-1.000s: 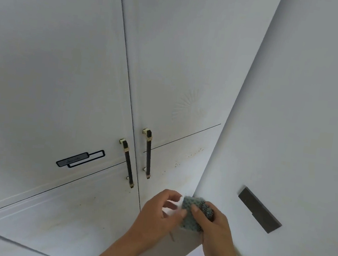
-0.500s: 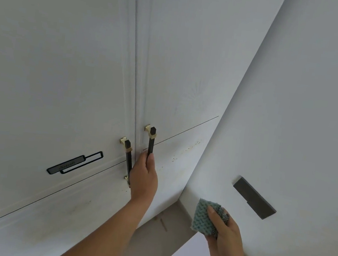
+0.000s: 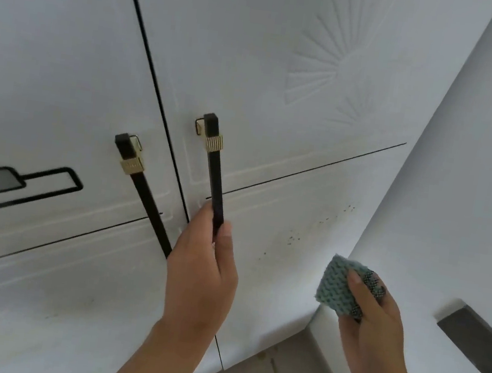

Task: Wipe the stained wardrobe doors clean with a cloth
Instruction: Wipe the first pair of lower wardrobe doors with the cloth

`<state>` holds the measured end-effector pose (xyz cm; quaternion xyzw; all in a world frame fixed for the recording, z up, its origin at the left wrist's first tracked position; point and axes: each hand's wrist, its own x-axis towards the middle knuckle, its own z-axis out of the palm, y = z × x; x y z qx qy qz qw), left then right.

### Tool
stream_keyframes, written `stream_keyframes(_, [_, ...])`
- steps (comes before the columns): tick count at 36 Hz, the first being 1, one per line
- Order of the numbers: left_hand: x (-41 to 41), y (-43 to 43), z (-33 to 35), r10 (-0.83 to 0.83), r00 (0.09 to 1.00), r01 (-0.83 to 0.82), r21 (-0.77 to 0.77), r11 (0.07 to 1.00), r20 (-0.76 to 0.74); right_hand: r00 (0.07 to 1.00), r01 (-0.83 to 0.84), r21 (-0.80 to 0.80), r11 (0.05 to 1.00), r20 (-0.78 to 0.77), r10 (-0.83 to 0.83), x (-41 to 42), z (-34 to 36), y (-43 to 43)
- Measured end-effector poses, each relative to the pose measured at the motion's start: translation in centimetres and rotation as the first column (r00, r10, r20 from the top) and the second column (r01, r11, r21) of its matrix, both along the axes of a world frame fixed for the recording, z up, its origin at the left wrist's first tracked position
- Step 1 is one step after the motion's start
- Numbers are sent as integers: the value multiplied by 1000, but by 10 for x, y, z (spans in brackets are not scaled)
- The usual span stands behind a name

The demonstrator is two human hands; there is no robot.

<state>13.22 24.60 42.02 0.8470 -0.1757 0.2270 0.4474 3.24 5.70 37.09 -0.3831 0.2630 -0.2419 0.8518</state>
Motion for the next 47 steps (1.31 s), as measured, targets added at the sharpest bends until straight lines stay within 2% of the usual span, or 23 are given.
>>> stream_keyframes(6, [2, 5, -8, -17, 991, 12, 39, 999, 130, 969, 5, -81, 997, 248, 16, 41, -49, -4])
stream_keyframes(10, [6, 5, -20, -11, 965, -13, 89, 996, 262, 886, 75, -74, 994, 463, -32, 62, -80, -2])
stream_keyframes(14, [14, 0, -32, 49, 900, -147, 196, 970, 434, 819, 85, -130, 988, 573, 5, 69, -108, 2])
stream_keyframes(17, [19, -2, -34, 117, 880, -236, 210, 949, 460, 782, 69, -221, 973, 617, 85, 70, -130, 6])
stream_keyframes(20, [28, -3, -34, 159, 847, -298, 207, 932, 507, 791, 70, -312, 948, 596, 138, 70, -147, 9])
stream_keyframes(23, [27, -4, -37, 170, 817, -332, 209, 920, 552, 849, 108, -455, 884, 504, 156, 57, -155, 7])
stream_keyframes(28, [18, 9, -19, 139, 829, -375, 352, 858, 542, 905, 83, -583, 808, 384, 184, 23, -139, -7])
stream_keyframes(30, [14, 20, -13, 109, 766, -425, 371, 825, 634, 897, 116, -609, 785, 403, 180, 7, -129, -11])
stream_keyframes(34, [8, 37, -8, -47, 476, -443, 285, 850, 878, 902, 146, -668, 729, 393, 179, -20, -124, -14])
stream_keyframes(37, [11, 41, 6, -168, 281, -480, 289, 828, 945, 907, 145, -714, 685, 373, 196, -33, -125, -15])
stream_keyframes(39, [16, 41, 17, -215, 189, -514, 283, 810, 958, 906, 160, -733, 661, 375, 196, -37, -120, -16])
stream_keyframes(41, [24, 40, 21, -218, 170, -537, 276, 797, 961, 907, 164, -748, 644, 370, 199, -35, -112, -17])
stream_keyframes(47, [48, 32, 0, -306, 217, -554, 375, 743, 927, 903, 154, -831, 535, 338, 264, -18, -96, -16])
